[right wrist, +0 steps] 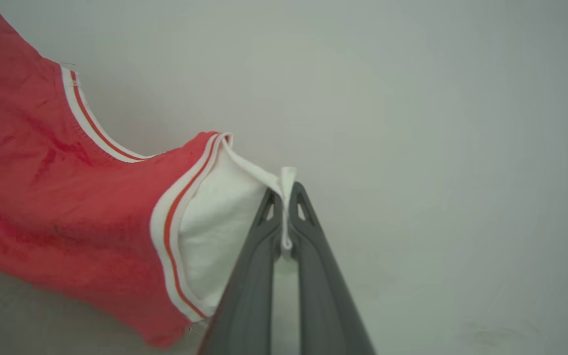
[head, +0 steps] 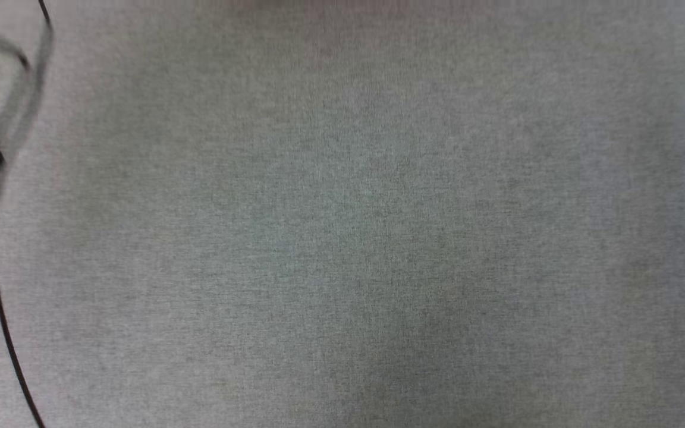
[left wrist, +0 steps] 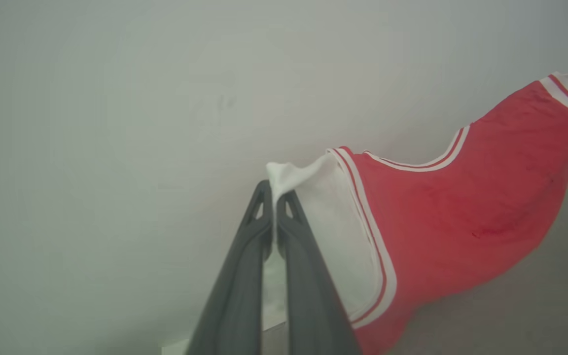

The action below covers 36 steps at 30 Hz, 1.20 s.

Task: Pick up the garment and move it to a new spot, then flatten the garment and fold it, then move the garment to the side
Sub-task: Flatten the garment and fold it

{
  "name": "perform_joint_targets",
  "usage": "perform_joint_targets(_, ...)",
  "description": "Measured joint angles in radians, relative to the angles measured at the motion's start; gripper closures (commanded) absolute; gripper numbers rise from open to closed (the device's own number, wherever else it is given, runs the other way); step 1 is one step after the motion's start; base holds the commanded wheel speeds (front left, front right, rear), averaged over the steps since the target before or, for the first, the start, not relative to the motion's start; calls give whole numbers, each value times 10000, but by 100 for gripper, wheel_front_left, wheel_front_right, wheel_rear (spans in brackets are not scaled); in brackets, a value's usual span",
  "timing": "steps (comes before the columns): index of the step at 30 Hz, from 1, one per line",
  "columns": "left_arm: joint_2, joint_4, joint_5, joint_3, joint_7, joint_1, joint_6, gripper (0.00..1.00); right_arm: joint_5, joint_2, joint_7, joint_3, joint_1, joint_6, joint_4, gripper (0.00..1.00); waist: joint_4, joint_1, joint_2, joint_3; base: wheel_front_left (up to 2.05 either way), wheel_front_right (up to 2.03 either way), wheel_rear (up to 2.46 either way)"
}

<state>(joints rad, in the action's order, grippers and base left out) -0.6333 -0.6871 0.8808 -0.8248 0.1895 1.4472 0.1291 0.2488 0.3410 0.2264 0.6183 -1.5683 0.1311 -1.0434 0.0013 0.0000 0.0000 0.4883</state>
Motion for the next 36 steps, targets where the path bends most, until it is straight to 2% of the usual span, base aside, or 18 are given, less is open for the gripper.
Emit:
perform_joint_targets(5, 33, 58, 405, -188, 422, -2171, -6, 100, 688, -2, 226, 757, 1844, 0, 79, 100, 55, 0, 0, -595, 0, 0, 0)
perform_joint_targets(9, 100, 474, 677, -343, 596, -4042, -244, 100, 1398, 196, 314, 1411, 3414, 0, 552, 100, 120, -1, 0, -1199, 0, 0, 0)
perform_joint_targets(15, -111, 1415, 945, -527, 690, -6740, -713, 100, 2472, 1043, 347, 2109, 5789, 0, 1519, 100, 235, -2, 0, -2195, 0, 0, 0)
perform_joint_targets(19, -245, 2021, 1267, -485, 704, -8361, -1032, 100, 3035, 1647, 364, 2192, 7307, 0, 2316, 100, 302, -3, 0, -2858, 0, 0, 0)
perform_joint_targets(26, -846, 2685, 1532, -462, 709, -10533, -1394, 100, 3273, 2644, 368, 1578, 9894, 0, 3381, 100, 388, -4, 0, -3869, 0, 0, 0)
perform_joint_targets(36, -1624, 3676, 2006, -633, 600, -12484, -1929, 100, 3139, 3055, 96, 21, 13808, 4, 4901, 100, 475, -4, 0, -4913, 0, 0, 0)
